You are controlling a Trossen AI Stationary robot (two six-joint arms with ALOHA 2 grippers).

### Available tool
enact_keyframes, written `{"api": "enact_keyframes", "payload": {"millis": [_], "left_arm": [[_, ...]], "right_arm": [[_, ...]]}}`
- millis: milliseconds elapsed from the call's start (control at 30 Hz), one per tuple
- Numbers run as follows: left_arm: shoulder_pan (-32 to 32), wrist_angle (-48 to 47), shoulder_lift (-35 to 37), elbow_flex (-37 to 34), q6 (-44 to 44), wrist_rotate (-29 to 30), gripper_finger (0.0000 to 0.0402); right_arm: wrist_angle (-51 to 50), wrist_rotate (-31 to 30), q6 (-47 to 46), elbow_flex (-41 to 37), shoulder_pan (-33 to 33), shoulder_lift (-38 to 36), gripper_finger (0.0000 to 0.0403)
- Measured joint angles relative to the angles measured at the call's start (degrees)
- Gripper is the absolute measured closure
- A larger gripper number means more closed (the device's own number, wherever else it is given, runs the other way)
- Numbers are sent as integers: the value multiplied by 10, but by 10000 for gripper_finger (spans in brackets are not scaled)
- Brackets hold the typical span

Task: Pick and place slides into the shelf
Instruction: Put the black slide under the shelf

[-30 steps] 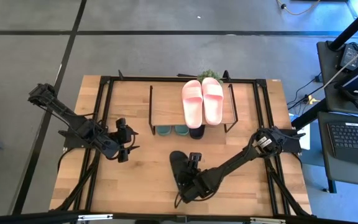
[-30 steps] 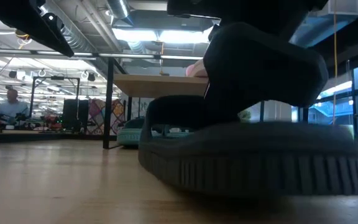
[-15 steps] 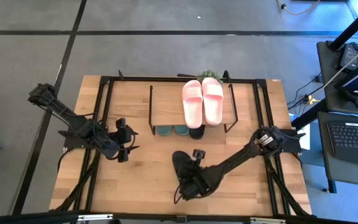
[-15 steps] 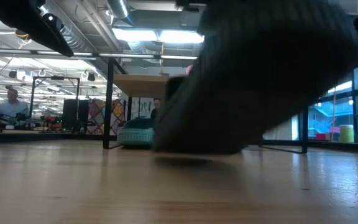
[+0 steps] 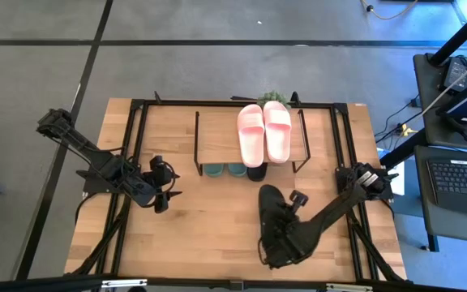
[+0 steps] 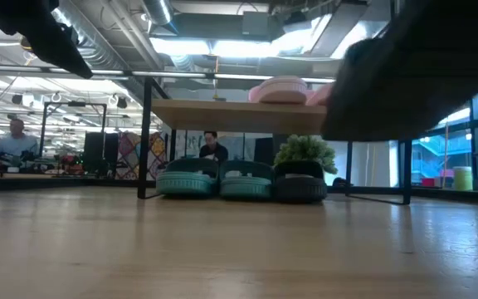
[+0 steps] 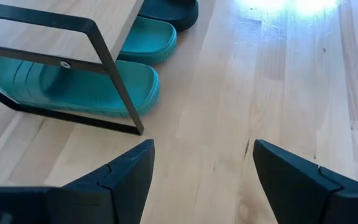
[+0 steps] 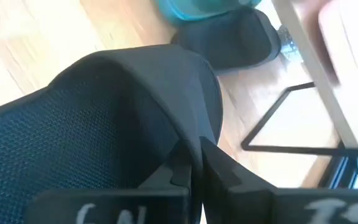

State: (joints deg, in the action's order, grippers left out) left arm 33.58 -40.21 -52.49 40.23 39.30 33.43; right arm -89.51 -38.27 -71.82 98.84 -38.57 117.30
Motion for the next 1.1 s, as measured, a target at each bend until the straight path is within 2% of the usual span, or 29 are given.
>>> {"api": "enact_keyframes", "payload": {"millis": [200,433,533,767,1100], "left_arm": [[0,0,0,0,0,-1,138],[0,2,0,0,0,3,138],[0,2,0,0,0,5,138],[0,3,0,0,-8,21,138],[0,3,0,0,-8,21,138]], "right_arm": [[31,9,-30,-107,6,-24,390],[193,13,-29,-281,15,-92,390],[241,5,-29,-332,25,-117,390],[252,-14,-6,-387,69,-125,390],[336,-38,83,-420,122,-126,390]]}}
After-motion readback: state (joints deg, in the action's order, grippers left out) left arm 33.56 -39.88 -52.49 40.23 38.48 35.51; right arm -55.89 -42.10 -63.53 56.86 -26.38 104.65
